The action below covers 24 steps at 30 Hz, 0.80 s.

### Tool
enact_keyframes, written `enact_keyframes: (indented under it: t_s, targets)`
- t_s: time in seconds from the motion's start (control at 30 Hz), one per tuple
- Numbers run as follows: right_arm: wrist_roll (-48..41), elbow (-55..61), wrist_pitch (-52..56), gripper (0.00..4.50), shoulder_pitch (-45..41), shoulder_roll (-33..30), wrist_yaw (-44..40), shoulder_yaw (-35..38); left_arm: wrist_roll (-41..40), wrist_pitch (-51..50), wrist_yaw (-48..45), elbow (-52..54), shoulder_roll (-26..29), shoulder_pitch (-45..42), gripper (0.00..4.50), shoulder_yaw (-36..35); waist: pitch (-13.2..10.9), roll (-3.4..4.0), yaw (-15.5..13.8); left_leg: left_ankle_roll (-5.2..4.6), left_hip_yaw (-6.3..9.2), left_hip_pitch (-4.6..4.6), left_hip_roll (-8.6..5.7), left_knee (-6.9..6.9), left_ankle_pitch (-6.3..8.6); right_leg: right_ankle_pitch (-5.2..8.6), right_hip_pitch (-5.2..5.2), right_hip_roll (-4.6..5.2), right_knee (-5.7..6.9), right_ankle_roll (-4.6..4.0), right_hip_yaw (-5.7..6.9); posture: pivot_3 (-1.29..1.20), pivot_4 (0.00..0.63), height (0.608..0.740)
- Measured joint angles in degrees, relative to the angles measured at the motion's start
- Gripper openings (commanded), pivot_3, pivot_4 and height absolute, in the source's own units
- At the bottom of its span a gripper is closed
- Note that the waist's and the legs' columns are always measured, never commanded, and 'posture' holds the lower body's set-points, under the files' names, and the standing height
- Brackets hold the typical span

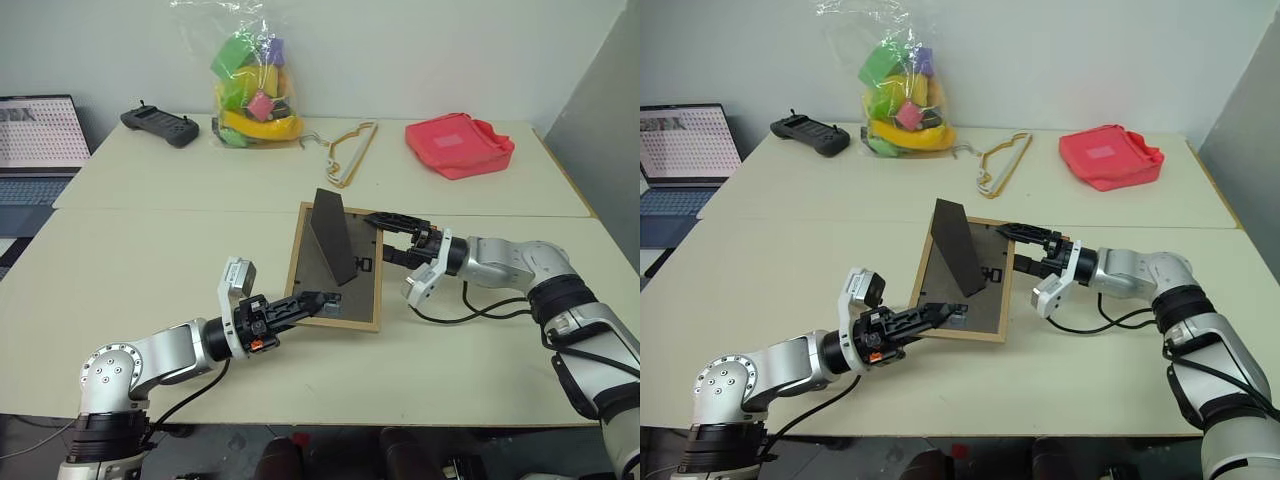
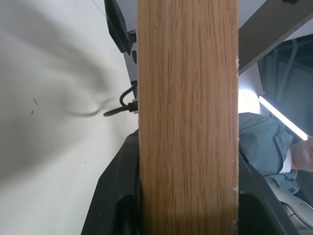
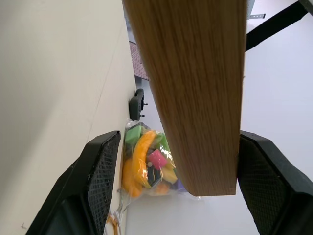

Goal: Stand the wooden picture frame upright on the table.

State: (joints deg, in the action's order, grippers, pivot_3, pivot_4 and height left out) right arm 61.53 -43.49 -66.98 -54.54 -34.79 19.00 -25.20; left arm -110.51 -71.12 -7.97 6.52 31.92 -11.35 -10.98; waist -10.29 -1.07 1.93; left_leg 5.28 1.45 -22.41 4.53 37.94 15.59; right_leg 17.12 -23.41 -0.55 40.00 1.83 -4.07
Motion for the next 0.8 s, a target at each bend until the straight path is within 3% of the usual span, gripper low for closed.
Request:
enact_keyframes:
  t_s: [0.27,0.33,0.5,0.67,0.73,0.8]
  targets:
    - [0.7,1.9,-0.3,1.46,-0.7,-0.5,3.6,-2.2,-0.3,0.1,-1.2,0.4,1.0,1.2,1.29,0.6,0.0,0.0,0.0,0.0,0.0,0.0,0.0,0.0,0.0,0.0,0.0,0.0,0.0,0.0,0.0,0.0,0.15,0.74]
    - [0.7,2.2,-0.3,1.44,-0.7,-0.7,3.6,-2.4,-0.9,0.4,-1.0,0.5,1.3,1.4,1.99,0.7,0.0,0.0,0.0,-0.01,0.01,0.0,0.0,0.0,0.0,0.0,0.0,0.0,0.0,0.0,0.0,0.0,0.15,0.74]
    - [-2.2,-0.3,-2.2,1.28,-0.7,-0.5,0.2,-3.7,-1.6,3.9,4.3,1.1,1.4,0.1,2.97,-0.5,0.0,-0.01,0.0,-0.01,0.01,-0.01,0.0,0.0,0.0,0.0,0.0,0.02,0.0,0.0,0.01,0.0,0.15,0.74]
    - [-16.2,-4.8,-6.8,1.28,-0.7,0.0,-10.1,-4.1,-1.7,8.6,9.2,-3.9,2.4,-5.5,3.97,-9.5,0.0,-0.05,0.0,-0.01,-0.01,-0.01,0.01,0.0,0.01,-0.01,0.03,0.04,-0.06,-0.01,0.02,0.0,0.15,0.74]
    - [-30.5,-6.6,-5.6,1.28,0.1,2.0,-21.6,-5.9,-1.6,10.5,11.5,-2.9,5.6,-4.9,4.35,-12.2,-0.1,-0.22,0.7,-0.01,0.02,0.0,0.11,-0.02,0.01,-0.01,0.06,0.04,-0.08,-0.01,0.03,0.0,0.15,0.74]
    - [-47.5,-4.4,2.0,1.28,3.4,4.4,-36.8,-6.5,-0.2,12.1,13.2,0.1,9.1,-3.3,4.5,-14.3,-0.1,-0.25,1.1,-0.01,0.12,0.0,0.17,-0.02,0.01,-0.01,0.12,0.19,-0.09,-0.01,0.03,0.0,0.15,0.74]
